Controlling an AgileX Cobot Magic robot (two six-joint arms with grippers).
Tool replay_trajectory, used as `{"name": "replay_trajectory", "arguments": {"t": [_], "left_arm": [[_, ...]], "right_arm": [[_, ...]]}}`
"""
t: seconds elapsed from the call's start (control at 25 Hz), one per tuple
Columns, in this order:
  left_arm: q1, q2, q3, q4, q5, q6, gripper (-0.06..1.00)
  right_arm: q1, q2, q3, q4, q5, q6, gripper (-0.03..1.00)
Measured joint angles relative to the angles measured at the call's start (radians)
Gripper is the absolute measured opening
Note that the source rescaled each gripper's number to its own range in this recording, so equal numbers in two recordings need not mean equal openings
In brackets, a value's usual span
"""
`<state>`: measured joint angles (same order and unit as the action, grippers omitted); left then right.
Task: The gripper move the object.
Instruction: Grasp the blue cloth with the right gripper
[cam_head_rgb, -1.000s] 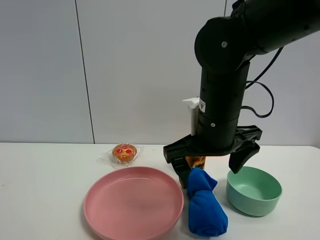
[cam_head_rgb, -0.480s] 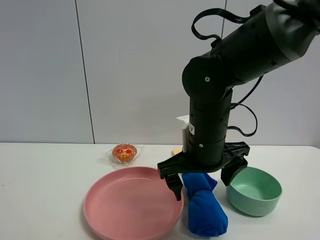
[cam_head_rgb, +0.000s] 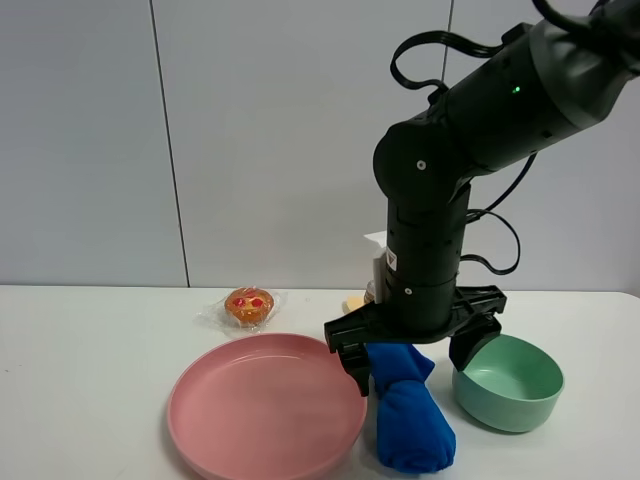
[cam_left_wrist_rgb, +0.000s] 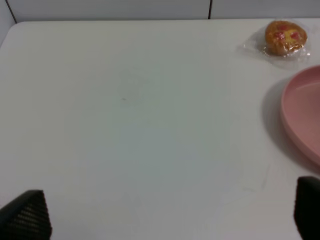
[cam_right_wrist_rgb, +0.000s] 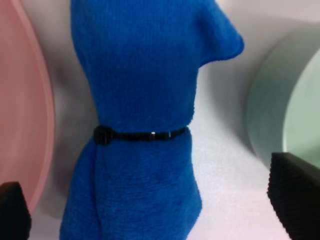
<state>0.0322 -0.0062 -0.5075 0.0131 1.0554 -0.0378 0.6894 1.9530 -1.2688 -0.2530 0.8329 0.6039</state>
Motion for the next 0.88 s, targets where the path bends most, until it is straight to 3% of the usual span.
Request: {"name": "replay_trajectory", "arguments": {"t": [0.88], "left_arm": [[0.000,0.000,0.000,-0.001,0.000,0.000,1.00]], "right_arm": [[-0.051,0.031,0.000,-0.018,0.001,0.000,0.92]]}}
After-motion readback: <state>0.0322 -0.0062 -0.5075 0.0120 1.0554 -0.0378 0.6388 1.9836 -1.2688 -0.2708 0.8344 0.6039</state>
